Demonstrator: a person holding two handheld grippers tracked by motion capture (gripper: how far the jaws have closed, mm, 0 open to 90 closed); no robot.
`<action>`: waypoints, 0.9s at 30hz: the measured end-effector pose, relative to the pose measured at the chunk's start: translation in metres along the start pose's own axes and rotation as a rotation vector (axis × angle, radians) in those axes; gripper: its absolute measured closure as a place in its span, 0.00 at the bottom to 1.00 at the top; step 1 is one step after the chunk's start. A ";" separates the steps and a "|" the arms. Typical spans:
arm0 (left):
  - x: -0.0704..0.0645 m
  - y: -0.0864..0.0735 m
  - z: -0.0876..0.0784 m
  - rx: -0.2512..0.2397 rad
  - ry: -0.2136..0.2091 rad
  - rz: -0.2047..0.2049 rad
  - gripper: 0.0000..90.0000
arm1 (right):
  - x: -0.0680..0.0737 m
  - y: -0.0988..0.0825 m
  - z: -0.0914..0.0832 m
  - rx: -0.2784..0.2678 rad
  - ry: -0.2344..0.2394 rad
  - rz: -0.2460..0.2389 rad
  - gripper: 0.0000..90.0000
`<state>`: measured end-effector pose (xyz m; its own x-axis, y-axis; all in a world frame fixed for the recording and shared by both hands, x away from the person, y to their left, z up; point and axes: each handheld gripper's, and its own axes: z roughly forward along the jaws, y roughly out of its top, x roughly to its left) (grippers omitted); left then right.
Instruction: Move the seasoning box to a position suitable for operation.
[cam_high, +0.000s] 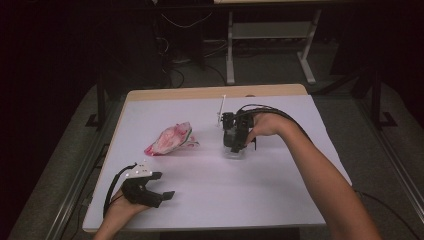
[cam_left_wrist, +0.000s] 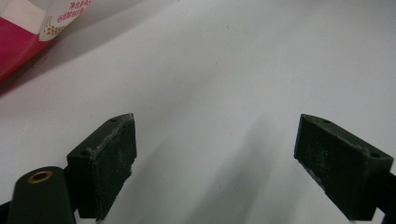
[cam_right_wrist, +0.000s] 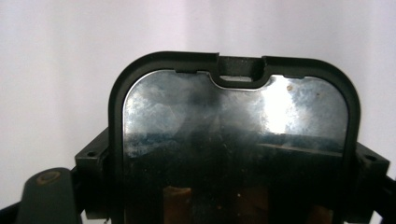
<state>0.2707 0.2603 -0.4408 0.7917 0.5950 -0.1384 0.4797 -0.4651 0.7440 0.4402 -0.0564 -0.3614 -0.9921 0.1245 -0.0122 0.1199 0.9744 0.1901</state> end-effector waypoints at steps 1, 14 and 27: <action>0.000 0.000 0.000 0.001 0.000 0.002 0.14 | 0.002 -0.001 -0.001 -0.003 0.002 -0.003 0.17; -0.006 0.002 0.004 0.000 -0.014 -0.004 0.14 | 0.042 -0.018 -0.013 -0.032 0.006 -0.043 0.17; -0.007 0.002 0.006 0.003 -0.015 0.018 0.14 | 0.084 -0.020 -0.003 -0.029 0.017 -0.093 0.17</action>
<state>0.2686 0.2513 -0.4417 0.8057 0.5769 -0.1346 0.4664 -0.4777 0.7445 0.3539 -0.0659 -0.3628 -0.9995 0.0299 -0.0142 0.0261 0.9757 0.2177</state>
